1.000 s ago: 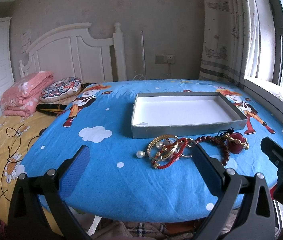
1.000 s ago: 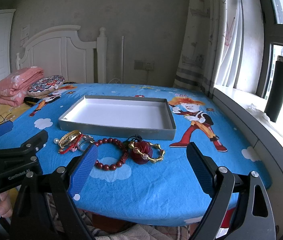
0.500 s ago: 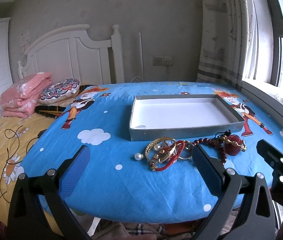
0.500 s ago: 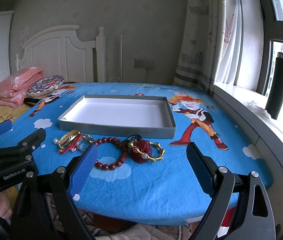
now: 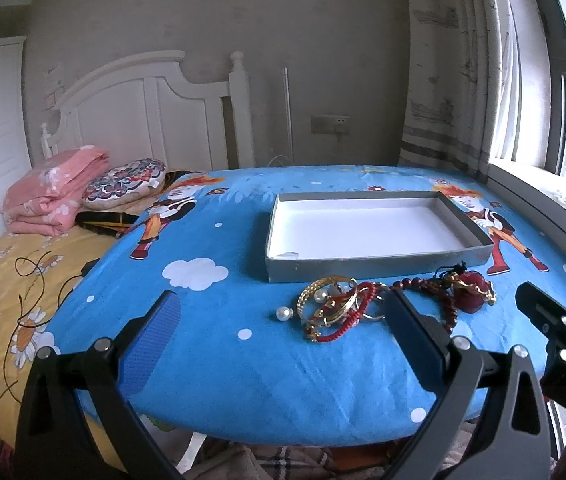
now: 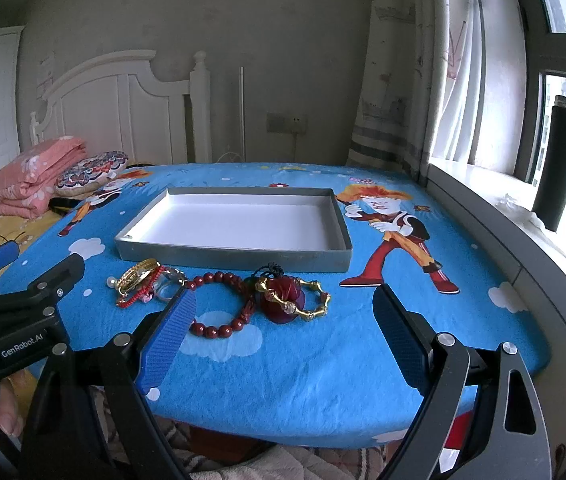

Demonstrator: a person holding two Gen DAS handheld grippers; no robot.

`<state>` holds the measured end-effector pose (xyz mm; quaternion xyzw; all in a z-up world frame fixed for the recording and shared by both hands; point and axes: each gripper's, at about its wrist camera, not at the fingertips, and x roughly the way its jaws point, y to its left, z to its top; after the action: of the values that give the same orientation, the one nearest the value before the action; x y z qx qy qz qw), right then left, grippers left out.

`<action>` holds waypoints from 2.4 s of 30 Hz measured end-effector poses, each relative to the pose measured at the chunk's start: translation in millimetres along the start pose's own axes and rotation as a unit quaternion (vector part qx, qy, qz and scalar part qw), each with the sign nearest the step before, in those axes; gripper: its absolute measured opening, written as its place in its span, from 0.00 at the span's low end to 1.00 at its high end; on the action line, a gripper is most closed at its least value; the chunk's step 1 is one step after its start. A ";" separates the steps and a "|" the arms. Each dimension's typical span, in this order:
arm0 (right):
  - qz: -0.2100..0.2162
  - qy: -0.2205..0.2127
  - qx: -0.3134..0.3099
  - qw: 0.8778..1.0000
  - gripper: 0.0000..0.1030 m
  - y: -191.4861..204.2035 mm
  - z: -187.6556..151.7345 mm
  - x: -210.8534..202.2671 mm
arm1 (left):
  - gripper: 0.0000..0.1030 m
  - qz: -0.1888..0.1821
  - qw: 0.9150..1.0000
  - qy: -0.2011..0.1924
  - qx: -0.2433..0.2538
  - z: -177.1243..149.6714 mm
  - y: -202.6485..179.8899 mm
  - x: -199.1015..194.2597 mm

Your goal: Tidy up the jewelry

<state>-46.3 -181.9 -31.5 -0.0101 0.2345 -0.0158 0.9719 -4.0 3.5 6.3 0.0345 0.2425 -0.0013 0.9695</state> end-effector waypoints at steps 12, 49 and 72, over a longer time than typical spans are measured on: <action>0.004 0.000 0.008 1.000 0.82 -3.2 -0.4 -0.2 | 0.96 -0.001 1.000 0.000 0.000 -0.1 -0.1 0.6; 0.039 0.016 0.007 0.999 0.73 -29.5 -12.6 65.8 | 0.58 -0.072 0.994 0.062 0.058 -18.6 -13.9 89.4; 0.037 0.030 -0.059 0.997 0.28 -3.0 -10.3 89.8 | 0.07 -0.080 0.996 0.019 0.016 3.2 17.4 74.2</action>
<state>28.8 -188.1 -81.4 -0.0585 0.2643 0.0335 0.9621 63.3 21.6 -24.6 0.0307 0.2629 -0.0821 0.9608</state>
